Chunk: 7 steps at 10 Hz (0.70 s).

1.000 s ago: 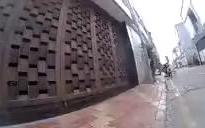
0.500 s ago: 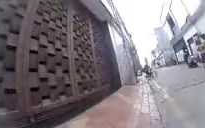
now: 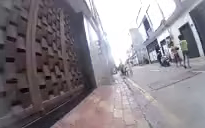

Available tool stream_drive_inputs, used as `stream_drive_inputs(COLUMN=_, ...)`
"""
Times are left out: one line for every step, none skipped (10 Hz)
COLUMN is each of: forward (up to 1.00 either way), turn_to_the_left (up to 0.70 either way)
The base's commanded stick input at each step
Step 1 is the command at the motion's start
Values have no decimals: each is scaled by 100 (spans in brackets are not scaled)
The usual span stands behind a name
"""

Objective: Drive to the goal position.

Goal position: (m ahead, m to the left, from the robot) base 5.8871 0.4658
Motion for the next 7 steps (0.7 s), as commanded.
stream_drive_inputs(forward=100, turn_to_the_left=-40)
stream_drive_inputs(forward=100, turn_to_the_left=-40)
stream_drive_inputs(forward=100, turn_to_the_left=-1)
stream_drive_inputs(forward=100, turn_to_the_left=0)
stream_drive_inputs(forward=100, turn_to_the_left=0)
stream_drive_inputs(forward=100, turn_to_the_left=0)
stream_drive_inputs(forward=100, turn_to_the_left=0)
